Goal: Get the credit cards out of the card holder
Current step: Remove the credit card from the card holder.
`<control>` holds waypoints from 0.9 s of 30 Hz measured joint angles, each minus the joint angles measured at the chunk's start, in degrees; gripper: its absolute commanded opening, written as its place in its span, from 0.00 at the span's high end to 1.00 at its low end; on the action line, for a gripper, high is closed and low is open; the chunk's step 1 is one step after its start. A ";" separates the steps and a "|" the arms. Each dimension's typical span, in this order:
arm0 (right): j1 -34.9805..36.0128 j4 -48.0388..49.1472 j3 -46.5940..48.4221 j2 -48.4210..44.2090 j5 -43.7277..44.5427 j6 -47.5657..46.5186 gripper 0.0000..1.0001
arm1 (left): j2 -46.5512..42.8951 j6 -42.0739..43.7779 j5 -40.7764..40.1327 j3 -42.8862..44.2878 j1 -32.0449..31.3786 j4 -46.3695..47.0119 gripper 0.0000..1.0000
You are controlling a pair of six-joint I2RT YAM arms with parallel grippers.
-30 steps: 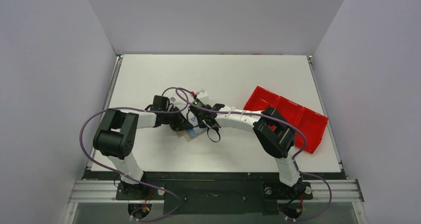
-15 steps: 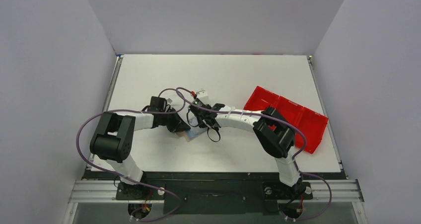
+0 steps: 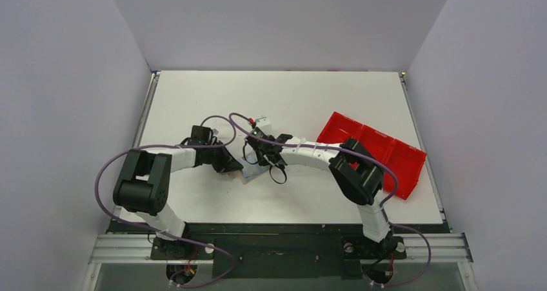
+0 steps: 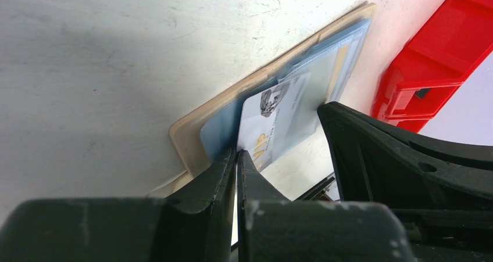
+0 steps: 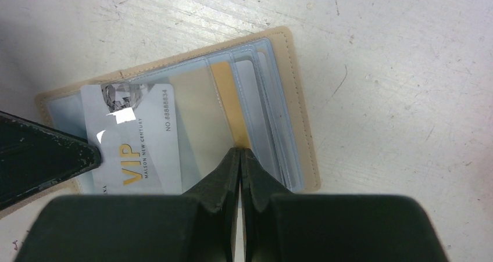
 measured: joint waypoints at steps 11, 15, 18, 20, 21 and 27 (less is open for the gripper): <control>-0.07 0.00 0.00 0.00 -0.24 0.00 1.00 | -3.93 0.81 -3.58 -1.40 1.25 -3.32 1.00; -0.11 0.00 0.00 0.00 -0.31 0.02 1.00 | -5.38 1.05 -4.28 -1.66 1.42 -4.42 1.00; -0.22 -0.02 0.00 -0.11 -0.52 0.02 1.00 | -6.51 1.07 -4.31 -1.70 1.42 -4.92 1.00; -0.50 -0.09 -0.02 -0.26 -1.18 0.07 0.96 | -7.50 1.05 -4.31 -1.79 1.42 -4.94 1.00; -0.68 -0.11 -0.02 -0.37 -1.46 0.15 0.93 | -8.04 1.05 -4.28 -1.88 1.42 -4.98 1.00; -3.13 -1.22 0.00 -1.07 -2.43 0.66 0.55 | -9.66 1.07 -4.13 -1.90 1.44 -4.96 1.00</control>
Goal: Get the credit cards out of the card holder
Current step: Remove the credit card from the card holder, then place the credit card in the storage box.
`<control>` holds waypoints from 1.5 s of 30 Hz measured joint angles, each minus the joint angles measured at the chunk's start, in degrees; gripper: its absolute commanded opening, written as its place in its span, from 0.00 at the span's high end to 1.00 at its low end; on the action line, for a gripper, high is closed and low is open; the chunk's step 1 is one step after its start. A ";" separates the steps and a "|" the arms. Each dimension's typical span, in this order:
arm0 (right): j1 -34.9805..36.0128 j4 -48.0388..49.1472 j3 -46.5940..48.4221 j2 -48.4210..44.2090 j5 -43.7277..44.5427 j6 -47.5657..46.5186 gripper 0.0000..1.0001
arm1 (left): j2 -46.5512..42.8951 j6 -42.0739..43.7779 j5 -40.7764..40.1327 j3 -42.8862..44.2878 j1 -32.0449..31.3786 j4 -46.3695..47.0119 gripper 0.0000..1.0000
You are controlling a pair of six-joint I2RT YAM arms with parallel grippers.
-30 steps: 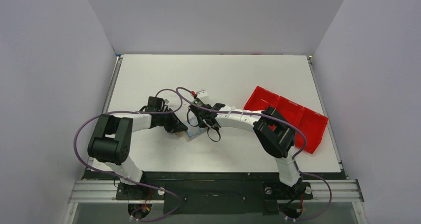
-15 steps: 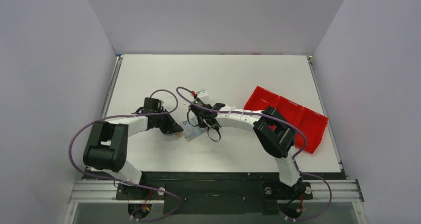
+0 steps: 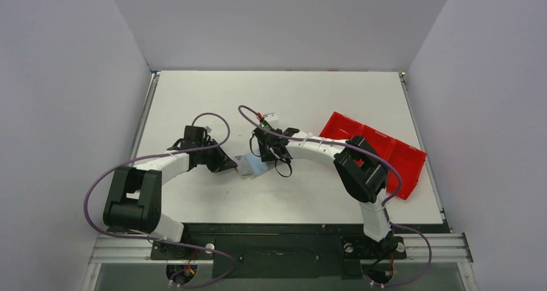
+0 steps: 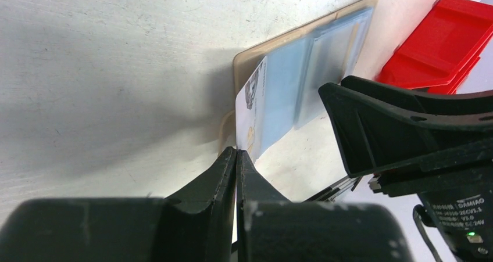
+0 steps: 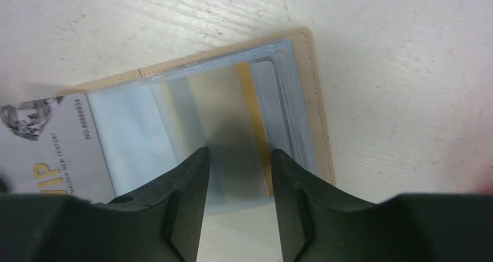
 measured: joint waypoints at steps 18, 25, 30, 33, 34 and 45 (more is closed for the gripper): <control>-9.51 4.90 -7.76 -18.03 -16.96 3.26 0.38 | -5.18 -0.31 3.78 0.17 0.00 0.68 1.00; -12.33 12.07 -16.04 -21.66 -25.90 6.58 0.36 | -7.21 -1.46 6.67 2.01 -0.02 2.03 1.00; -13.20 18.32 -21.68 -24.35 -32.33 9.44 0.34 | -8.00 -3.61 8.81 2.78 -0.46 5.53 1.00; -13.84 23.15 -24.13 -25.40 -36.33 11.72 0.34 | -7.98 -5.33 10.14 2.82 -1.57 8.37 1.00; -13.99 24.98 -24.81 -25.59 -37.42 12.59 0.34 | -7.98 -6.05 10.60 2.82 -2.08 9.33 1.00; -14.95 39.78 -28.96 -26.01 -44.00 21.31 0.47 | -6.62 -14.73 15.80 2.82 -6.60 24.55 1.00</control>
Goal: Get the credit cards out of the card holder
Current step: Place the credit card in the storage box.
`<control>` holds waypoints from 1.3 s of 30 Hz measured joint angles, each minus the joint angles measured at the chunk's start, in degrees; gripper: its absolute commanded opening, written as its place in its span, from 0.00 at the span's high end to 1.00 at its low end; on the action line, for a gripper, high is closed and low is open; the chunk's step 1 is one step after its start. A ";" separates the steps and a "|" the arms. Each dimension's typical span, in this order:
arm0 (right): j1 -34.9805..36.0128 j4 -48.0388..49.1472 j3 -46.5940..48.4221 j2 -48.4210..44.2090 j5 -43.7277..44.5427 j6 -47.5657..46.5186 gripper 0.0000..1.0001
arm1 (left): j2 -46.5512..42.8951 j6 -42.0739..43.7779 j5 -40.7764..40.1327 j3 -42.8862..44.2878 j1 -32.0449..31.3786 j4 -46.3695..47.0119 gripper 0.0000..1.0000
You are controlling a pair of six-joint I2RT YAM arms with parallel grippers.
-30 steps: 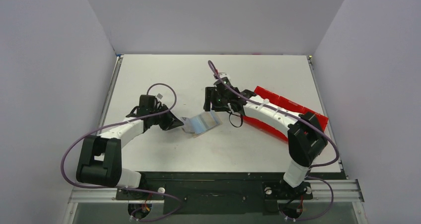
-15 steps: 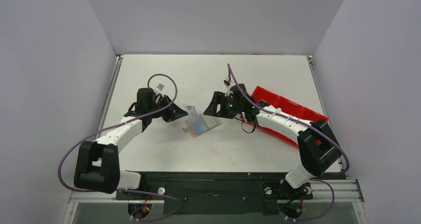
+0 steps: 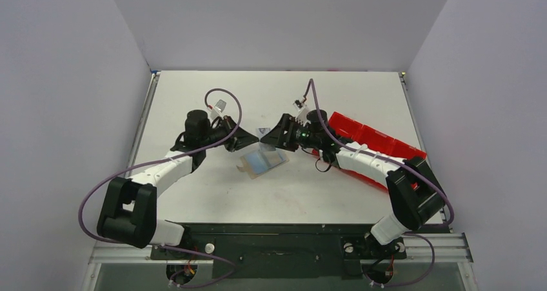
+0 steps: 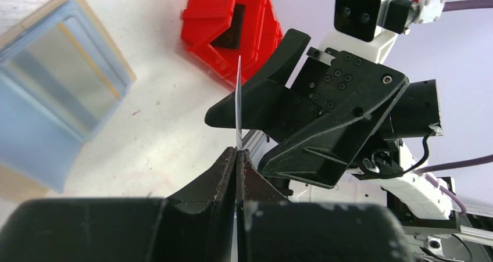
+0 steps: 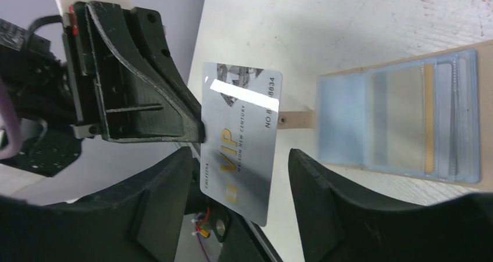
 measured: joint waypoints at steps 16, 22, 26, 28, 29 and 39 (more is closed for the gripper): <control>-1.86 0.70 -1.22 -3.13 0.15 3.13 1.00 | 3.26 0.20 1.20 0.81 -1.62 1.38 0.83; -1.79 -6.08 1.75 -3.13 4.17 1.38 1.00 | 4.33 6.60 -0.74 4.68 -2.34 -9.07 0.79; -1.29 -9.64 3.50 -3.13 6.82 0.46 1.00 | 6.19 8.61 -1.68 5.66 -2.89 -11.67 0.71; -1.07 -11.13 3.76 -3.13 8.15 0.15 1.00 | 6.86 9.16 -2.25 5.66 -3.10 -12.83 0.68; -1.05 -12.02 3.82 -3.13 8.87 0.04 1.00 | 7.21 9.42 -2.67 5.66 -3.17 -13.49 0.67; -1.05 -23.08 6.75 -3.74 15.45 -2.54 1.00 | 8.63 10.67 -5.31 6.97 -3.52 -18.67 0.60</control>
